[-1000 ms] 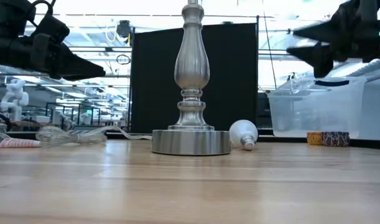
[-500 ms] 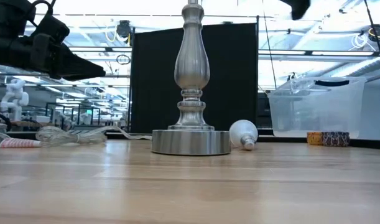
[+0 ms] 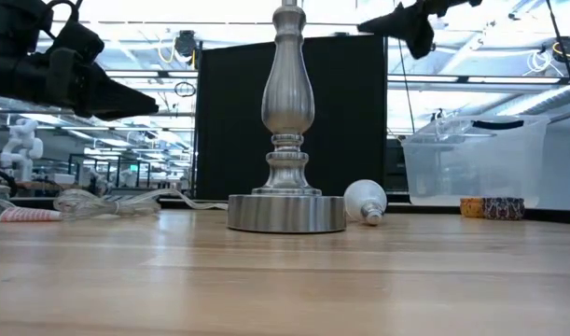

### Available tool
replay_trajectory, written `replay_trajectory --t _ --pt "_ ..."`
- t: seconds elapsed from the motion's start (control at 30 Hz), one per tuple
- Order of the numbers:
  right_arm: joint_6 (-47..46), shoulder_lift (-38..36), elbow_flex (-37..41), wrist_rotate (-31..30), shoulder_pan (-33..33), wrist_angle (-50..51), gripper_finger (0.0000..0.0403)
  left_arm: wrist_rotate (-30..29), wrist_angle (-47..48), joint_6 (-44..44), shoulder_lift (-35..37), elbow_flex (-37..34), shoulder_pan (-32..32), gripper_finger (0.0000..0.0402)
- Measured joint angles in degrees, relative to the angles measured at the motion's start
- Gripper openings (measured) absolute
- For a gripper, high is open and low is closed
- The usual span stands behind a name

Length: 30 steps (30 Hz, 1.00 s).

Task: Screw lightbulb
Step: Insert the white lightbulb into the desk lamp

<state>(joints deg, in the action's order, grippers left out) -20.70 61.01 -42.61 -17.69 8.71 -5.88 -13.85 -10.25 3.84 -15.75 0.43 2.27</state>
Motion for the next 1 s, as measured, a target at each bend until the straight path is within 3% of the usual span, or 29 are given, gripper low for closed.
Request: replay_trajectory --t 0.17,0.37,0.57,0.8,0.9,1.0 --pt "-3.3 6.1 0.0 0.0 -0.1 0.1 0.0254 -0.3 -1.3 -9.4 0.0 0.0 0.0 0.021" --pt "-9.2 13.9 0.0 -0.6 -0.9 3.5 0.0254 -0.8 -6.7 -9.4 0.0 0.0 0.1 0.021" --pt "-22.6 17.4 0.0 -8.1 -2.7 9.9 0.0254 -0.9 -11.0 -6.8 0.0 0.0 0.1 0.021" --pt "-34.8 17.1 0.0 -4.0 -5.7 13.9 0.0254 -0.9 -12.2 -6.3 0.0 0.0 0.1 0.021" --pt "-37.6 17.1 0.0 -0.2 -7.0 13.9 0.0254 -0.9 -12.6 -6.3 0.0 0.0 0.1 0.021" --pt "-38.9 17.1 -0.4 -0.1 -7.3 14.4 0.0254 -0.9 -12.6 -6.4 0.0 0.0 0.1 0.021"
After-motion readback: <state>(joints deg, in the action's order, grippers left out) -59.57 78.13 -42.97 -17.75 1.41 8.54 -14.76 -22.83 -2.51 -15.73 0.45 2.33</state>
